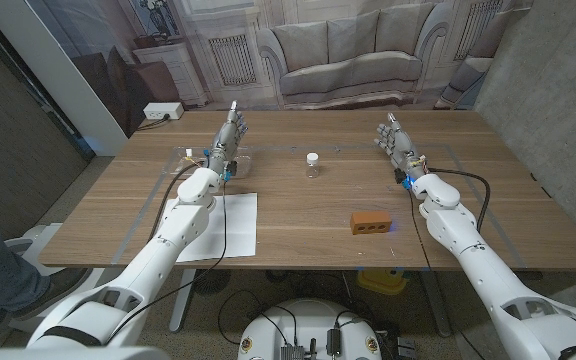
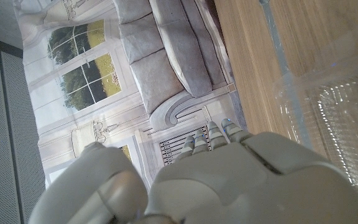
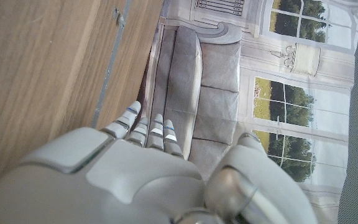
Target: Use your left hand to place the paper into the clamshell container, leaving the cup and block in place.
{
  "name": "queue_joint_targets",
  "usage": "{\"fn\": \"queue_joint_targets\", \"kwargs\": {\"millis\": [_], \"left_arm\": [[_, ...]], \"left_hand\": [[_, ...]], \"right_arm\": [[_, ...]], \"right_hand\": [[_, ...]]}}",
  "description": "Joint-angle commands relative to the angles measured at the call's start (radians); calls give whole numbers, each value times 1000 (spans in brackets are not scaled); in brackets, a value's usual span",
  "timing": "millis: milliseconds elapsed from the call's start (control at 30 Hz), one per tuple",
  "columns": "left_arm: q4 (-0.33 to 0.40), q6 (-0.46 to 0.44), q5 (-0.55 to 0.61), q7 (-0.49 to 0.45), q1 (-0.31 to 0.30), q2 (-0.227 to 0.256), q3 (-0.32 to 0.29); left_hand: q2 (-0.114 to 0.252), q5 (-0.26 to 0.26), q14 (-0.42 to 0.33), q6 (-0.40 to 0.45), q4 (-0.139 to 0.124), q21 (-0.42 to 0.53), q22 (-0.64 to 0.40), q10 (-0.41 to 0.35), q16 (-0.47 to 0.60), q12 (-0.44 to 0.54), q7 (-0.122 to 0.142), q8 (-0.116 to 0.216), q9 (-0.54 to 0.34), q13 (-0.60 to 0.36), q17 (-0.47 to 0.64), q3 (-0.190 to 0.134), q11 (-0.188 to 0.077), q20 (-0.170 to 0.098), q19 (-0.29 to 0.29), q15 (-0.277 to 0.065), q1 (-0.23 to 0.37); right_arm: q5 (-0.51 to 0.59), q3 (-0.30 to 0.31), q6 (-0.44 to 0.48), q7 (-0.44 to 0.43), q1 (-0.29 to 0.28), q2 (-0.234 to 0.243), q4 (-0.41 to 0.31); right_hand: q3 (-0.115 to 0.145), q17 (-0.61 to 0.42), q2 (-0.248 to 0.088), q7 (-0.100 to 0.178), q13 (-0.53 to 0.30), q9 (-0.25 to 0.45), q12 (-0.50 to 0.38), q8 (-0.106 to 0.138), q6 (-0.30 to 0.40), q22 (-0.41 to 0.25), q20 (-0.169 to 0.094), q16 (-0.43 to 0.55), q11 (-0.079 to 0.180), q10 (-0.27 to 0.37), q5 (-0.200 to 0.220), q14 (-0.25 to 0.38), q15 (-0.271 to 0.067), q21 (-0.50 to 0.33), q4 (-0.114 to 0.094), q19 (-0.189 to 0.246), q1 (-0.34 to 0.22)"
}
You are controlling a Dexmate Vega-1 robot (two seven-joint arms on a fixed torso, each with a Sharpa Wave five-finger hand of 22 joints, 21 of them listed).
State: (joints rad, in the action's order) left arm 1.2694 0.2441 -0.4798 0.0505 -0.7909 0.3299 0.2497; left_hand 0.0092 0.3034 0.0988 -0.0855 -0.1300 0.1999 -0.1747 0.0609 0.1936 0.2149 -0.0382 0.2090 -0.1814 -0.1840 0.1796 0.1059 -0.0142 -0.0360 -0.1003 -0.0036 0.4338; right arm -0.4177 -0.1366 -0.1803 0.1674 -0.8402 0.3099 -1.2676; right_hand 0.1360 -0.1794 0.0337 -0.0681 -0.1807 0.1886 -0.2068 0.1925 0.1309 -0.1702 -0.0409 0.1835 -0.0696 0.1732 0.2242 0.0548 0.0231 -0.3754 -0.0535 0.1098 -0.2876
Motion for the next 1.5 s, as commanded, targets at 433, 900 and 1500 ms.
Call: {"fn": "queue_joint_targets", "kwargs": {"millis": [433, 900, 1500], "left_arm": [[116, -36, 27, -12, -84, 51, -39], [226, -64, 8, -23, -152, 123, -50], [286, -44, 18, -76, -208, 180, -37]], "left_hand": [[15, 10, -25, 27, 11, 6, -4, -24, 8, 7, -3, 7, -4, -3, 2, -8, -1, -37, 16, 3, 23], [25, 12, -40, 45, 17, 7, -4, -42, 8, 10, -8, 9, -4, -4, 2, -10, 1, -35, 23, 5, 38], [36, 12, -79, 73, 28, 16, -4, -75, 14, 15, -7, 12, -4, -4, 2, -13, 3, -29, 57, 4, 61]], "right_arm": [[39, 39, 34, -36, -41, -46, -56], [48, 41, 45, -64, -86, -36, -134], [54, 29, 27, -84, -97, -37, -186]], "right_hand": [[3, -4, -12, 1, -4, 2, -5, 5, 10, -6, -21, 6, -7, 5, 9, 10, 4, 9, 0, 7, -1], [3, -4, -14, 0, -4, 2, -4, 5, 11, -6, -20, 5, -8, 3, 10, 8, 7, 14, 1, 8, -2], [2, -3, -20, 0, -5, 2, -10, 10, 26, -6, -22, 10, -8, 20, 11, 26, 5, 18, 3, 26, -3]]}}
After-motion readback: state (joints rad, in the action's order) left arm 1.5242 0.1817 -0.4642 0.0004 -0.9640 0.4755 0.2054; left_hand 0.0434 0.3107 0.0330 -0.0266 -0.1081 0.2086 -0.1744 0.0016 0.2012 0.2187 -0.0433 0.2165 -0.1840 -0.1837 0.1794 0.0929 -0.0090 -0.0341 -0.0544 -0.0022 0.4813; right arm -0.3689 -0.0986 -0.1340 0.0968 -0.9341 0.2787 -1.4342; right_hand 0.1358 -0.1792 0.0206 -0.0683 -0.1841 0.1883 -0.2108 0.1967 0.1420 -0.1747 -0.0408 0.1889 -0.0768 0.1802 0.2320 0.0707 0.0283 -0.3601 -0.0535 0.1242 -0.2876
